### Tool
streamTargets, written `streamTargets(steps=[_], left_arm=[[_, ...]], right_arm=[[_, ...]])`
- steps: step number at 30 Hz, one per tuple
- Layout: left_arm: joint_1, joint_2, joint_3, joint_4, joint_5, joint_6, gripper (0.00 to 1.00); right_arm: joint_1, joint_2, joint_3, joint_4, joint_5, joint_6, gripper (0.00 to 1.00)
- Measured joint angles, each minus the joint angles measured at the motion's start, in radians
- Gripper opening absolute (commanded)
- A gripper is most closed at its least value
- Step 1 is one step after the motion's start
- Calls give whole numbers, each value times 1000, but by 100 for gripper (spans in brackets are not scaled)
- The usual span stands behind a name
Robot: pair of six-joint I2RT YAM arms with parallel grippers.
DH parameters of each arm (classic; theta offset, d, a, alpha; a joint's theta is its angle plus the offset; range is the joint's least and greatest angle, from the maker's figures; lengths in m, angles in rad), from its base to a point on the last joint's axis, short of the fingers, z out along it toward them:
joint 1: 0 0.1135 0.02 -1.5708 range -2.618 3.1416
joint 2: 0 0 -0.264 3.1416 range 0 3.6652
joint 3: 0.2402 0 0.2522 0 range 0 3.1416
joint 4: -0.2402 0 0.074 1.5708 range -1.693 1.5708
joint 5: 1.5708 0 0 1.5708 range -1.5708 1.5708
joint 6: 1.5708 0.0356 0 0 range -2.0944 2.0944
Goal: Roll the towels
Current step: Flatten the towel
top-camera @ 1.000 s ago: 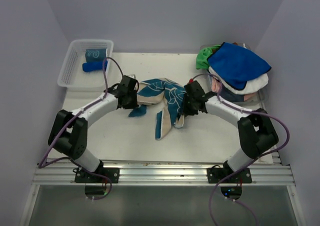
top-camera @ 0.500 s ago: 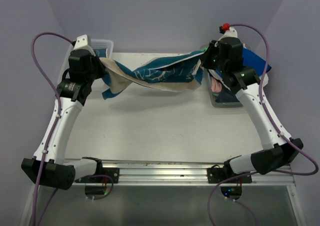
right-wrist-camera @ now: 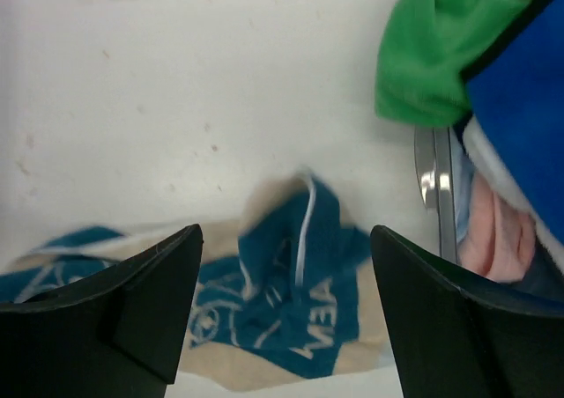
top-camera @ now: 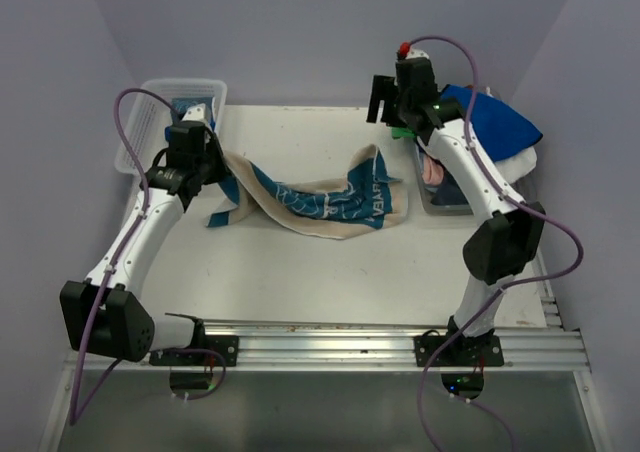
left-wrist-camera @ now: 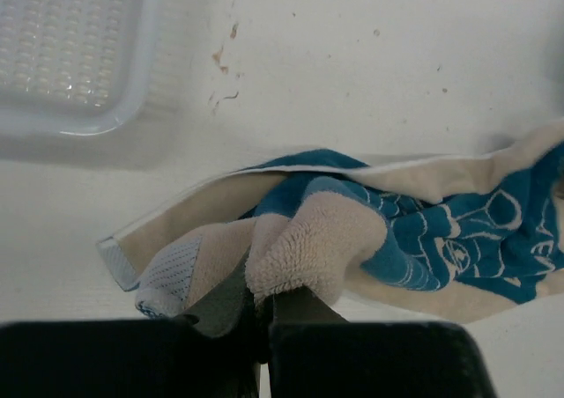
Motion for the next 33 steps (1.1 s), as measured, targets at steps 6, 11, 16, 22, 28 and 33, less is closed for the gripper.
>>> streamTargets(steps=[6, 11, 16, 22, 28, 33], left_arm=[[0, 36, -19, 7, -6, -18, 0], [0, 56, -19, 5, -33, -19, 0], [0, 63, -19, 7, -34, -25, 0], [0, 63, -26, 22, -13, -26, 0], [0, 63, -27, 23, -4, -26, 0], [0, 63, -26, 22, 1, -25, 0]], right_arm=[[12, -13, -340, 10, -18, 13, 81], [41, -136, -668, 38, -32, 66, 80], [59, -286, -914, 98, -61, 173, 88], [58, -243, -969, 216, -88, 270, 85], [58, -115, -949, 336, -104, 331, 28], [58, -77, -888, 343, -102, 356, 0]])
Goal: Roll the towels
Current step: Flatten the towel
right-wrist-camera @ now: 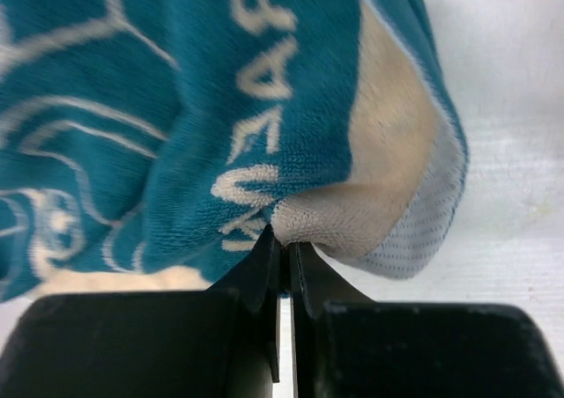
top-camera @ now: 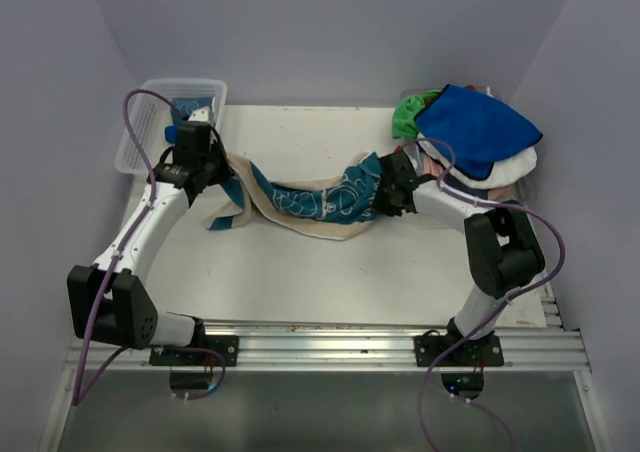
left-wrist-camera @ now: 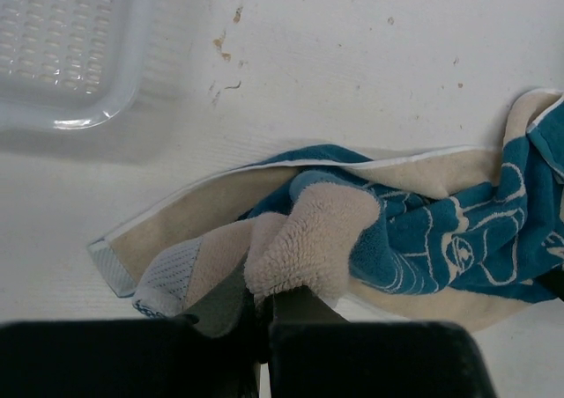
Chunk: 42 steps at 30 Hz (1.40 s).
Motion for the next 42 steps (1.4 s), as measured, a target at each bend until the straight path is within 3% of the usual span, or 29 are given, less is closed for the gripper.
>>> streamTargets(steps=[3, 10, 14, 17, 18, 19, 20, 21, 22, 23, 29, 36, 42], left_arm=[[0, 23, 41, -20, -4, 4, 0], [11, 100, 329, -66, -28, 16, 0], [17, 33, 362, -56, -31, 30, 0], [17, -76, 258, -37, -32, 34, 0], [17, -119, 203, -35, -32, 34, 5], [17, -157, 148, -45, -33, 32, 19], [17, -182, 105, -56, -35, 34, 39], [17, -207, 52, -69, -40, 33, 79], [17, -221, 3, -89, -48, 26, 92], [17, -225, -40, -107, -55, 11, 99], [18, -136, -166, -212, -90, -6, 98], [18, -114, -182, -248, -214, -86, 87], [58, -87, -317, -267, -264, -209, 87]], right_arm=[[-2, 0, 97, -32, 12, -5, 0], [-27, -68, 417, -114, 48, -84, 0], [-32, -220, 444, -178, 80, -122, 0], [-32, -363, 353, -207, 87, -134, 0], [-32, -413, 298, -222, 90, -135, 1], [-31, -461, 235, -238, 97, -134, 22], [-32, -502, 171, -264, 102, -129, 39], [-32, -529, 121, -287, 105, -119, 54], [-34, -553, 65, -326, 107, -110, 74], [-36, -568, 19, -363, 110, -103, 77], [-38, -598, -88, -476, 131, -88, 79], [-38, -605, -137, -458, 129, -73, 79], [-38, -607, -253, -439, 99, -47, 78]])
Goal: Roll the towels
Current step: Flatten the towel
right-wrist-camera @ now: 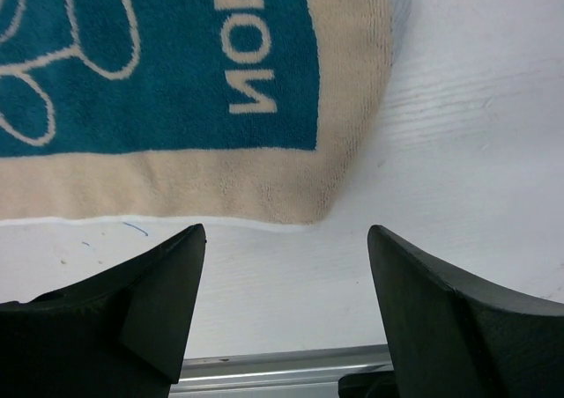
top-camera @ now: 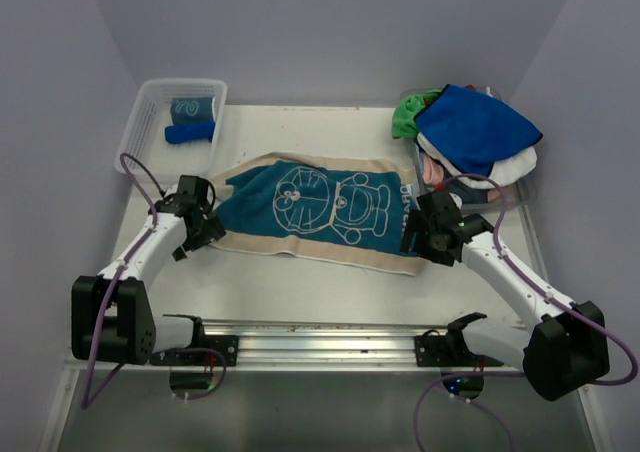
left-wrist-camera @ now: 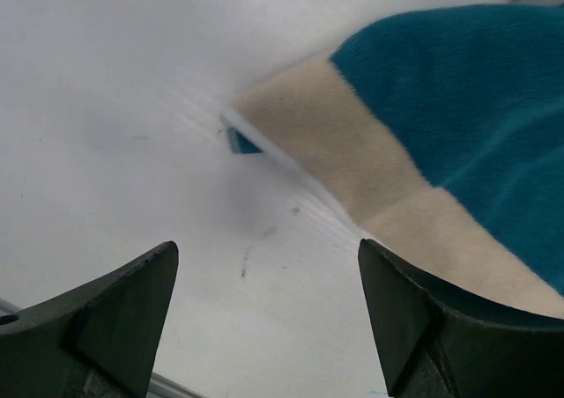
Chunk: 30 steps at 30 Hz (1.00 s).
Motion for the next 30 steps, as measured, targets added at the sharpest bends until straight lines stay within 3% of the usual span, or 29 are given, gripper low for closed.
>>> streamTargets(steps=[7, 14, 22, 30], left_arm=[[180, 14, -146, 41, 54, -69, 83], [290, 11, -211, 205, 161, -119, 79], [317, 12, -253, 421, 250, -159, 70], [318, 41, -280, 545, 327, -189, 40]], right_arm=[[0, 0, -37, 23, -39, 15, 77], [0, -3, -47, 45, -50, 24, 77], [0, -56, -83, 44, -49, 45, 77], [0, -75, -130, 42, -50, 63, 77]])
